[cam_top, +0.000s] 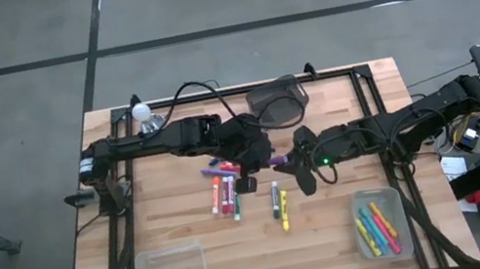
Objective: Pick & Place Markers
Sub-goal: Put the bottom purple highlighter pen into the gray bin
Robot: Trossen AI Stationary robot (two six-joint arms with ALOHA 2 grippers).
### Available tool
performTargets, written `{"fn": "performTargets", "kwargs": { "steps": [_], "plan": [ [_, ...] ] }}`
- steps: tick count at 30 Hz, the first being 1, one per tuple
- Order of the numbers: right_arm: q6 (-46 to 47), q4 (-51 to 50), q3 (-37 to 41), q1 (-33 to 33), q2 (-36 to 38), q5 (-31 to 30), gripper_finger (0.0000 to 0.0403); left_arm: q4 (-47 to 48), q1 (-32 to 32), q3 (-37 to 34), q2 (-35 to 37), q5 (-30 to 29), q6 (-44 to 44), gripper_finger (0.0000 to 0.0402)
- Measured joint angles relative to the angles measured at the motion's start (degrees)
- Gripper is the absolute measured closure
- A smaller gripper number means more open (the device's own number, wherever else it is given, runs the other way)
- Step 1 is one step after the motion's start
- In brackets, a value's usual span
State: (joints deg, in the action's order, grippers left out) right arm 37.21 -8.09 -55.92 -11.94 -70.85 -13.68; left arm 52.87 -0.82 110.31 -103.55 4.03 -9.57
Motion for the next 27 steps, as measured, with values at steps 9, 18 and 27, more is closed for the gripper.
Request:
{"fn": "performTargets", "kwargs": {
  "steps": [9,18,27],
  "plan": [
    [2.60,1.70,0.01,0.54,0.00,-3.28,0.0266,-0.38,0.07,0.01,-0.04,-0.17,0.03,0.0357],
    [2.73,1.76,0.02,0.74,0.13,-4.09,0.0229,-0.27,0.02,-0.10,-0.24,-0.07,0.06,0.0357],
    [3.12,1.41,0.15,0.72,-0.35,-2.94,0.0245,-0.23,0.13,-0.10,-0.24,-0.09,0.03,0.0357]
  ]
}}
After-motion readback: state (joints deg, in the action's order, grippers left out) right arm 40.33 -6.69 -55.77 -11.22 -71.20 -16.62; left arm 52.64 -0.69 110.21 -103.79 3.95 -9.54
